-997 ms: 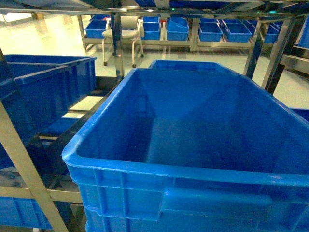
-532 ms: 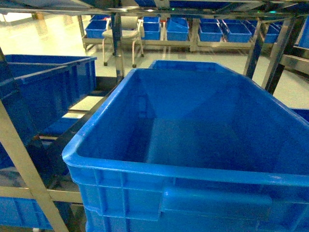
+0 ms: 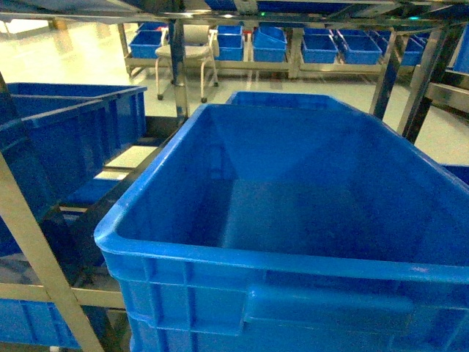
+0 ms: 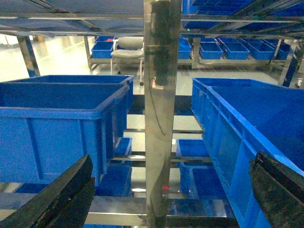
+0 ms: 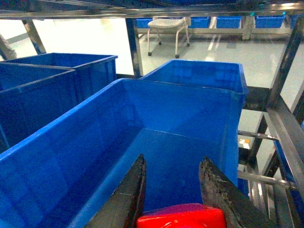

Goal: Pick red block from blue box to shelf

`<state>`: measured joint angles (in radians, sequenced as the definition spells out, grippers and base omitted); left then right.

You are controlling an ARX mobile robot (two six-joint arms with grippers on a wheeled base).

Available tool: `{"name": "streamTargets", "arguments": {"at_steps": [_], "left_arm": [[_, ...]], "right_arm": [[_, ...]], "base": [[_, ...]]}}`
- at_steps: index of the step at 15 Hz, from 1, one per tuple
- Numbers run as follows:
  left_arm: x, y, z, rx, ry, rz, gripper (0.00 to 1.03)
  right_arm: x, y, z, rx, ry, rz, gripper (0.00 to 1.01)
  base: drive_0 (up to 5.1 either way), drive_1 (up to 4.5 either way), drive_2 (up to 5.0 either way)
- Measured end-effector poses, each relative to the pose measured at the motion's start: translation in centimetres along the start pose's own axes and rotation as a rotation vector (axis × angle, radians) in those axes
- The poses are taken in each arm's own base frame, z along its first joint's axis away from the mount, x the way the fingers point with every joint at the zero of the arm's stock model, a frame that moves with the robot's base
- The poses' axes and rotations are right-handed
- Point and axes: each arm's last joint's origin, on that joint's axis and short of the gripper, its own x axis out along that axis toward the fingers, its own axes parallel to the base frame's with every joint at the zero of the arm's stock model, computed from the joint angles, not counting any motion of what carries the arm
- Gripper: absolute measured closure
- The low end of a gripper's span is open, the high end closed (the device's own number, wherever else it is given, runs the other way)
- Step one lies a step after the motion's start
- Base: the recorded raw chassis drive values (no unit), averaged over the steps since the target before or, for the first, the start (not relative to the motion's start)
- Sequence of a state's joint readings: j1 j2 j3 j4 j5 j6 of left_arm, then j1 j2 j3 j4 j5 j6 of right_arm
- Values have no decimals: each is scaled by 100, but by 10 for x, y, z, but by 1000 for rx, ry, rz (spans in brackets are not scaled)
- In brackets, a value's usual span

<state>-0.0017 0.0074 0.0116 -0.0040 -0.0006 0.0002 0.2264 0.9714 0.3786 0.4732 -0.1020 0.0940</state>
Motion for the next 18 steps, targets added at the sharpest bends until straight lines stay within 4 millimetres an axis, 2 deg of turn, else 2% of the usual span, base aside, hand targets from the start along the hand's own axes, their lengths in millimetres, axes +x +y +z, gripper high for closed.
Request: {"name": "streamTargets", "arguments": {"at_steps": [3, 8, 14, 18], "left_arm": [[0, 0, 0, 0, 0, 0, 5], [0, 0, 0, 0, 0, 0, 5], [0, 0, 0, 0, 0, 0, 5], [0, 0, 0, 0, 0, 0, 5]], "right_arm": [[7, 4, -19, -1, 48, -3, 74], [24, 2, -33, -23, 66, -36, 74], [46, -6, -40, -63, 51, -107, 74], [51, -2, -41, -65, -27, -127, 74]], "base": [[0, 0, 0], [0, 0, 0], [0, 0, 0], [0, 0, 0]]}}
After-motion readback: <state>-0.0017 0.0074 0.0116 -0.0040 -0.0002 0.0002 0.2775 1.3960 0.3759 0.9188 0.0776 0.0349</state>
